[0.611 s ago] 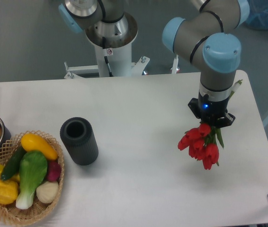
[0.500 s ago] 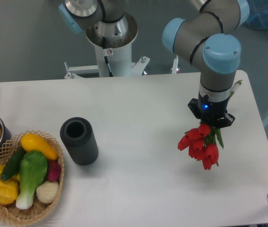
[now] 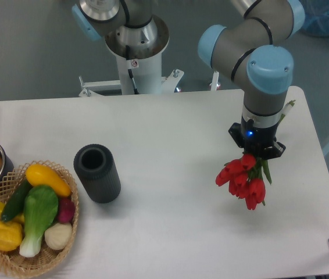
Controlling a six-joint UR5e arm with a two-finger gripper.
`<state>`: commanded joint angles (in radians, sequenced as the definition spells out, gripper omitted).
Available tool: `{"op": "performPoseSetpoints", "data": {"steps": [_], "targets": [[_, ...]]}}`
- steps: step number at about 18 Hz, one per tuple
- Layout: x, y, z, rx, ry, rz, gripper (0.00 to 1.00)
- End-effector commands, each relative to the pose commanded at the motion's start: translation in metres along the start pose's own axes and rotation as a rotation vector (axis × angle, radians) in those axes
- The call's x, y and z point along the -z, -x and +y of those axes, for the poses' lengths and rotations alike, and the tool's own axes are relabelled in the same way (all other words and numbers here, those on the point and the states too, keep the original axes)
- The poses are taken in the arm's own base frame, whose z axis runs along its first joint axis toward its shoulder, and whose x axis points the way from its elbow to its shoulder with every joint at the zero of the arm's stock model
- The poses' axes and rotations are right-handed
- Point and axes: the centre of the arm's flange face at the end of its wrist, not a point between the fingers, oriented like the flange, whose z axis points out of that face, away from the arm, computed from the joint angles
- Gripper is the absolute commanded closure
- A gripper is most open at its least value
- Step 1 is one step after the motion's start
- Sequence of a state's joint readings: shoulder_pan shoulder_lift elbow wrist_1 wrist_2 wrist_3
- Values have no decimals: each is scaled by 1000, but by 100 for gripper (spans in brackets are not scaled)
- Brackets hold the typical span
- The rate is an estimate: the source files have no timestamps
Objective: Place the flowers on the table
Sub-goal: 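Lower the gripper holding the red tulips toward the table surface, then open the gripper to release the tulips onto the table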
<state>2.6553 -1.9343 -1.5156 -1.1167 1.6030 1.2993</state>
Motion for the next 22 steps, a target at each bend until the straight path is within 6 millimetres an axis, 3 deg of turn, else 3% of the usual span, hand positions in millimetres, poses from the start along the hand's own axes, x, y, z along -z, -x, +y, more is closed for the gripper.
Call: {"op": "performPoseSetpoints", "data": {"steps": [6,13,18,20,22], "targets": [[-29,-1,-5,24,-3,47,100],[-62,-7,-24,35,-29,86,87],[-63,-5,-27,53,-102,106,39],[-59,-1,-24,60,-113,80,1],[-62,-2,-23,63,-122,57,0]]}}
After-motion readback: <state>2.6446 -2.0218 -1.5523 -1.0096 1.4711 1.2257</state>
